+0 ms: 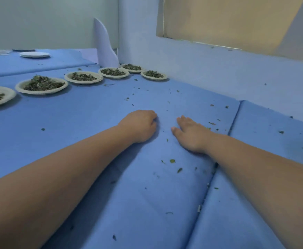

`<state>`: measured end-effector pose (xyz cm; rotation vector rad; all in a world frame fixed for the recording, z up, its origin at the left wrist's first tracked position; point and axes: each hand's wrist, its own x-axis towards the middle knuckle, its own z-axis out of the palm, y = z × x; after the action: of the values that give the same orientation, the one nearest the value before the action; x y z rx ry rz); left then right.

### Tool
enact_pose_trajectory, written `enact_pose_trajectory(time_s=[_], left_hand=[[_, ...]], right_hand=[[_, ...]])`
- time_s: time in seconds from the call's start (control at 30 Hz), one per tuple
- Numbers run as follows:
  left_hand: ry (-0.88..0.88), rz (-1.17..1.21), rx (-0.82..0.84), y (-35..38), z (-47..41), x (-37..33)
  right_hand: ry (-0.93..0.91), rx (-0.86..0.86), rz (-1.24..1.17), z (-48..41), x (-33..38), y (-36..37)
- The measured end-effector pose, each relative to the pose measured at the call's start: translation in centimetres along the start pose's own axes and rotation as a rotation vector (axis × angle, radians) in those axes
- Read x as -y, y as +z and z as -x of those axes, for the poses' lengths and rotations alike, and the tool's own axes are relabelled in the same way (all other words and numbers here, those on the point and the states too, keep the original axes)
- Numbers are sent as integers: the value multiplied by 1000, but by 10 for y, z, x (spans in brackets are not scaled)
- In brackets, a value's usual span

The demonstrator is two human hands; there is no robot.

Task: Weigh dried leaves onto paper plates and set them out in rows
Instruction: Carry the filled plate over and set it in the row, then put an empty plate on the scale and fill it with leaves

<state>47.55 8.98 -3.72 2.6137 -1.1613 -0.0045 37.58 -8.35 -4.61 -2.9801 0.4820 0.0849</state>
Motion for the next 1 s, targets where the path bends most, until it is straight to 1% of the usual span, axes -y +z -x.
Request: enact_pose_trajectory(time_s=[0.07,0.13,0.2,0.27,0.37,0.47,0.53,0.6,0.7,0.8,0.9,1.0], left_hand=[[-63,-12,41,-5,17,-24],[-64,18,88,-4,41,-61],[-35,88,70,0,65,-102],[-17,221,17,2,88,-142],[58,406,-124,-2,126,-199],[208,555,-220,-12,167,-256],[315,621,-258,-16,185,-296],[421,655,-258,-17,197,-336],[604,582,-229,-16,204,-394],[714,419,-195,-14,194,-439],[719,278,-206,-14,178,-468],[646,181,-244,-13,161,-488]], right_hand=[[-19,49,-19,39,-2,-8],[-43,86,0,75,-1,-18],[-47,89,-26,114,-4,-28],[-43,52,-124,155,-10,-38],[-46,-127,-290,226,-28,-47],[-29,-313,-360,302,-46,-53],[-6,-403,-376,353,-61,-54],[23,-503,-406,400,-80,-55],[132,-619,-433,461,-114,-56],[278,-763,-437,508,-150,-47],[388,-857,-437,536,-179,-33],[454,-862,-465,546,-199,-21]])
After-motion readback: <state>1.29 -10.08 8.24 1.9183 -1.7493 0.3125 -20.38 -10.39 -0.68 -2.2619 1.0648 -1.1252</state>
